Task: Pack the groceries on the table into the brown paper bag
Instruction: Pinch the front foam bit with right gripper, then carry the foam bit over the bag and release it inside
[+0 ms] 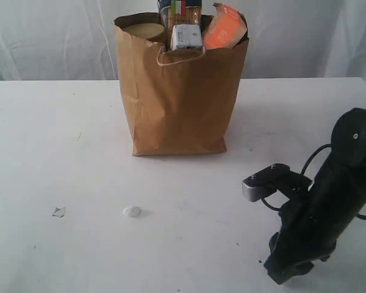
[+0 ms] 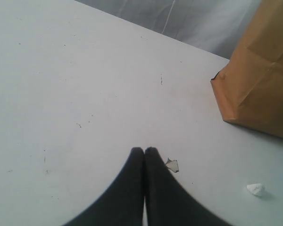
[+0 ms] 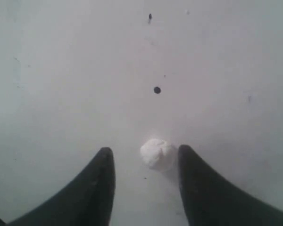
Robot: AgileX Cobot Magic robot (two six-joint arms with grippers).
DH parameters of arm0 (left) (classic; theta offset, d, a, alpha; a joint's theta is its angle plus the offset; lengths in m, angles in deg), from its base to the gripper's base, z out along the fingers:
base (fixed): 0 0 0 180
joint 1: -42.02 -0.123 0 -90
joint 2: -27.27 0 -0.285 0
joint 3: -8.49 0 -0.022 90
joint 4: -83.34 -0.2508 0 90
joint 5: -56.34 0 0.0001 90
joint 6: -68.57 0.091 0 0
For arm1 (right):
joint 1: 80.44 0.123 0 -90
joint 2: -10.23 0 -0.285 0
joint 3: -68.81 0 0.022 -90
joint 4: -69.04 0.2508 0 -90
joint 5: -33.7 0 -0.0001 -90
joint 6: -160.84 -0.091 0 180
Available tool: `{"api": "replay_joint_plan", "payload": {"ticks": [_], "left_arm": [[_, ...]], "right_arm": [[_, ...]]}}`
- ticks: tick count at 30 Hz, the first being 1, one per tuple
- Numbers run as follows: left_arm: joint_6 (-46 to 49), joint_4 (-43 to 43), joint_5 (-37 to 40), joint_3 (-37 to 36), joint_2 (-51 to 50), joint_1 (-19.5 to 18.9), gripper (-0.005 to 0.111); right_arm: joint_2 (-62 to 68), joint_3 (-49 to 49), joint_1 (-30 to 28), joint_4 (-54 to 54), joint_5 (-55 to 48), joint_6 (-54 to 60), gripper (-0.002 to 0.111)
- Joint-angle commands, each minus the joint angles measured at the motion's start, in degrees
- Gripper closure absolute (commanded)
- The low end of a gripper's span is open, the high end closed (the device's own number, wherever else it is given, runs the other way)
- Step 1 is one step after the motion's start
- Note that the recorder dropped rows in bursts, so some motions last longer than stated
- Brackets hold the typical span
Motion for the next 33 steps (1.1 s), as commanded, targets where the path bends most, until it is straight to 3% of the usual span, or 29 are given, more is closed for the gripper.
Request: {"api": "replay_joint_plan", "payload": {"ticks": [1, 5, 18, 24, 29, 33], "left_arm": [[-0.3, 0.6, -0.1, -0.2, 0.2, -0.1, 0.107], [-0.3, 0.6, -0.1, -0.2, 0.2, -0.1, 0.107], [-0.3, 0.6, -0.1, -0.2, 0.2, -0.1, 0.107], [-0.3, 0.6, -0.1, -0.2, 0.2, -0.1, 0.107], [-0.3, 0.6, -0.1, -0.2, 0.2, -0.1, 0.107], [-0.3, 0.6, -0.1, -0.2, 0.2, -0.1, 0.107]], "right_arm": [[2.7, 0.1, 0.0, -3.3, 0.2, 0.4, 0.067], [2.8, 0.1, 0.0, -3.2, 0.2, 0.4, 0.070], [2.8, 0.1, 0.0, -3.1, 2.6, 0.4, 0.104], [2.5, -2.0, 0.0, -0.4, -5.7, 0.2, 0.107], [-0.5, -5.0, 0.0, 11.4, -14.3, 0.7, 0.107], [-2.7, -9.0, 0.0, 32.6, -21.2, 8.4, 0.107]]}}
